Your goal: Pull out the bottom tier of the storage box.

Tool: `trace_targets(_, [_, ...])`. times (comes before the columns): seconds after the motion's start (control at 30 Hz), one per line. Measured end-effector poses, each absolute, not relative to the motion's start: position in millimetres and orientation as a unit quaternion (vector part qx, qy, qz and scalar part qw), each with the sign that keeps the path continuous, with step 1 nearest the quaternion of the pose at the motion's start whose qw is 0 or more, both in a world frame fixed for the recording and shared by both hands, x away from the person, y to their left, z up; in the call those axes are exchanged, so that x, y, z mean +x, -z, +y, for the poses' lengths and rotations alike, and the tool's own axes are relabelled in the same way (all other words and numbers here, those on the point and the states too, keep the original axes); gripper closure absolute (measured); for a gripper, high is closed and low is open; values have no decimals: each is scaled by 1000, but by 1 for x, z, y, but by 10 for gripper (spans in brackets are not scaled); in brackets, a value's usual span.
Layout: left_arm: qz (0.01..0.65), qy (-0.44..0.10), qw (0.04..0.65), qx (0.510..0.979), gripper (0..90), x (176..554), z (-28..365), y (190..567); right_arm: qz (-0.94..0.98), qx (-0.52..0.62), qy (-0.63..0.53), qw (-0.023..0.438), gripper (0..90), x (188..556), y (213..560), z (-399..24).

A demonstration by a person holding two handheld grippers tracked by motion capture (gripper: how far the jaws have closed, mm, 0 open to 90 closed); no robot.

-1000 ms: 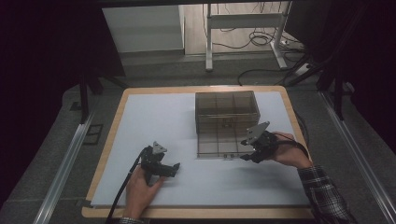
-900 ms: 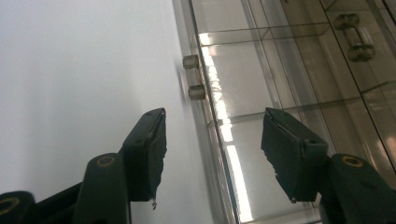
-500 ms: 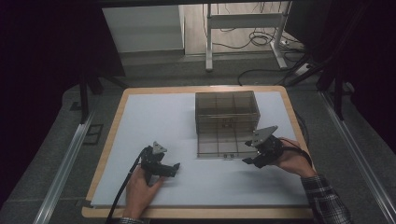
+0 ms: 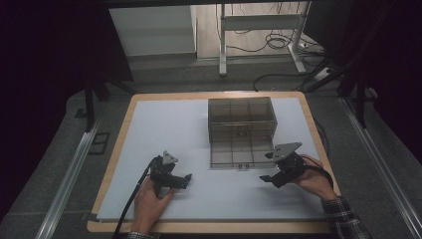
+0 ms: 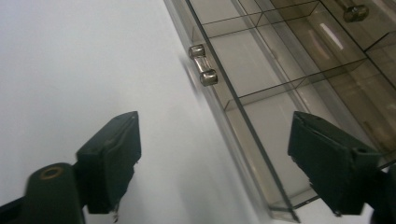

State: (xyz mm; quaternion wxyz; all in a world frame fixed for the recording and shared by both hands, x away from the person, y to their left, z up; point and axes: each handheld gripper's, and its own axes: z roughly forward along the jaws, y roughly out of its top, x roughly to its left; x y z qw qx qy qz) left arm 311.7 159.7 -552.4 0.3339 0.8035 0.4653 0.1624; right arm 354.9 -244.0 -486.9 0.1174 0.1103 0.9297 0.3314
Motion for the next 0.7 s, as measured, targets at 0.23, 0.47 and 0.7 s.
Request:
trace_targets(0.23, [465, -162, 334, 803, 0, 312, 160, 552, 927, 126, -336, 112, 85, 349, 491, -247])
trace_targets(0.47, [465, -162, 334, 803, 0, 312, 160, 552, 924, 135, -334, 125, 52, 343, 492, -252])
trace_targets(0.7, [466, -162, 334, 803, 0, 312, 160, 552, 923, 146, -329, 138, 35, 338, 493, -259])
